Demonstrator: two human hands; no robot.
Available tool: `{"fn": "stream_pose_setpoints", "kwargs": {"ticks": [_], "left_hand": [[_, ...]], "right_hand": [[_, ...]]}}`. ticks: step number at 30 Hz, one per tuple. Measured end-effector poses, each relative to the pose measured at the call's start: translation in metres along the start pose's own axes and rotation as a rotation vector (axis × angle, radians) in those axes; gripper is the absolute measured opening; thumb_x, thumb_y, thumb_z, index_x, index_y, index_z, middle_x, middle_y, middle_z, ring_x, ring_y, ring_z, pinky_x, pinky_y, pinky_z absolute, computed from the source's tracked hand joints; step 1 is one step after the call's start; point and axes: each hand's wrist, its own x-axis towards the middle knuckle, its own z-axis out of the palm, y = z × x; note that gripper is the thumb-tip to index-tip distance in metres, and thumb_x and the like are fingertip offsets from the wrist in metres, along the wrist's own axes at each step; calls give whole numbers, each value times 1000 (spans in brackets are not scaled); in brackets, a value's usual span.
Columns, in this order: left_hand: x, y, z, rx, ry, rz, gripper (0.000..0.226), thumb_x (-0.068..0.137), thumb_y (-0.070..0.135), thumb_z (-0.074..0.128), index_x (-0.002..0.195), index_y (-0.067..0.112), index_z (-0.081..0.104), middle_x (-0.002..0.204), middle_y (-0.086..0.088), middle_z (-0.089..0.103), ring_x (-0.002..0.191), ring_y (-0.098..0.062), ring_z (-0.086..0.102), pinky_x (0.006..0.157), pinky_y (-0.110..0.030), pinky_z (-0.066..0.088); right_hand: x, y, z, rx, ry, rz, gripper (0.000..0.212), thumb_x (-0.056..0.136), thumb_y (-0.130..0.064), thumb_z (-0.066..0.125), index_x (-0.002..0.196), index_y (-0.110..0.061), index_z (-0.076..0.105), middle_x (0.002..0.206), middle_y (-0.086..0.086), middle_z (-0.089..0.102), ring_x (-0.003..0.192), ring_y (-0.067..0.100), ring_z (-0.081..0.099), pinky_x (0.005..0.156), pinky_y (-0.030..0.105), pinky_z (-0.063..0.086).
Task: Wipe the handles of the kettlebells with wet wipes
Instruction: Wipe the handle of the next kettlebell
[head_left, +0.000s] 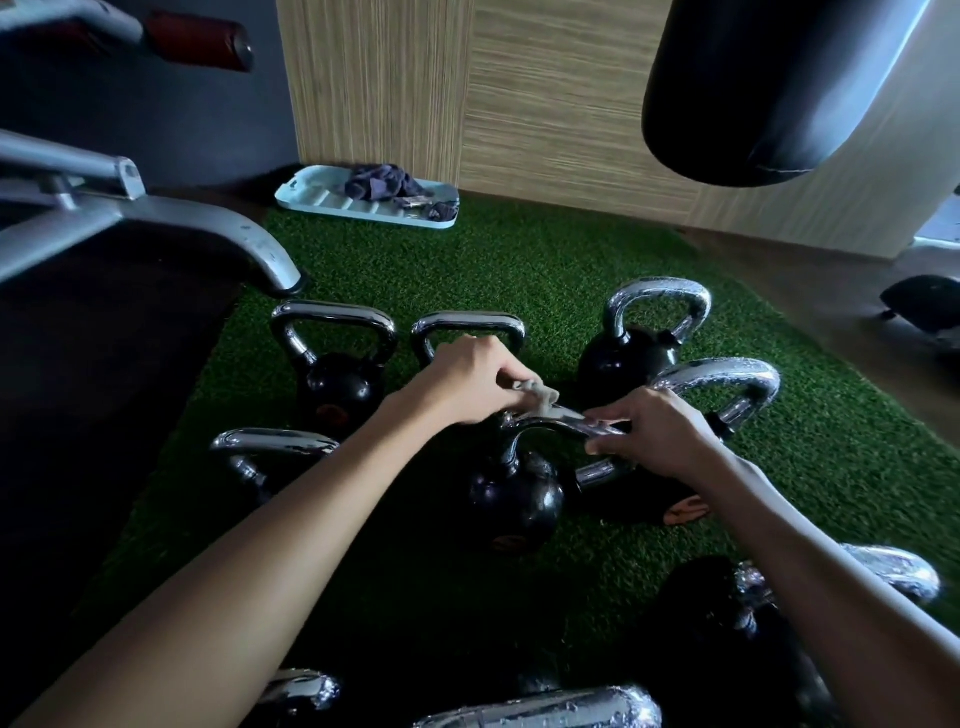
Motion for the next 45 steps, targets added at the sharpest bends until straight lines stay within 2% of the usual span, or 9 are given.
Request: {"fn": "stream_pose_setpoints", "kwargs": {"ticks": [3,6,10,16,20,25,34,40,45], "left_hand": [[2,4,7,-85,-12,8,37,82,58,76,116,44,74,115,10,76,85,-10,71,81,-29,55],[7,18,16,-21,8,47,39,83,56,75,120,43,72,120,9,74,104,-14,67,107,-42,41],[-4,-6,22,-142,51,20,37,84,47,79,120,42,73,116,13,75,91,-5,70,93,-32,54],[-30,-46,42,-521,147,-153,40,81,45,81,119,31,76,116,19,73,112,10,63,102,-11,45],[-36,-42,48,-474,261,-37,36,84,31,82,119,23,76,116,14,73,109,12,63,96,-5,44],[-45,-54,63,-499,193,-120,34,85,25,82,119,22,76,116,13,74,106,12,64,94,-3,44],[-49,-60,78,-454,166,-207,34,84,24,83,117,22,76,115,13,74,85,30,54,85,4,40],[-55,-64,80,-404,147,-231,34,84,23,82,117,20,76,118,9,73,108,6,65,86,3,43],[-56,-71,24,-423,309,-55,38,80,28,85,116,20,77,112,12,75,108,3,68,99,-17,51]], "right_hand": [[0,7,-2,-74,0,12,47,71,-57,83,116,-48,72,113,-12,74,101,15,66,73,28,46],[2,7,0,-85,-7,-9,43,73,-58,82,114,-51,71,108,-11,75,93,15,67,70,29,48],[6,4,6,-52,10,-4,45,73,-59,80,115,-45,73,106,-14,75,84,11,65,69,29,49],[10,0,10,47,-3,0,39,71,-54,83,107,-38,77,110,-16,73,94,18,70,88,45,56],[24,25,25,82,40,-3,63,47,-94,57,105,-70,53,107,-14,76,93,14,70,86,46,58],[24,34,29,124,51,0,77,35,-106,39,105,-74,44,106,-11,76,93,15,70,86,46,57],[23,21,23,108,15,19,56,56,-71,76,105,-45,73,112,-11,75,95,16,70,88,48,57],[26,18,28,147,57,0,50,65,-57,86,111,-41,72,112,-13,76,100,15,70,92,47,56],[25,-4,19,119,51,-40,40,70,-52,86,107,-44,76,108,-15,76,96,11,69,86,38,57]]}}
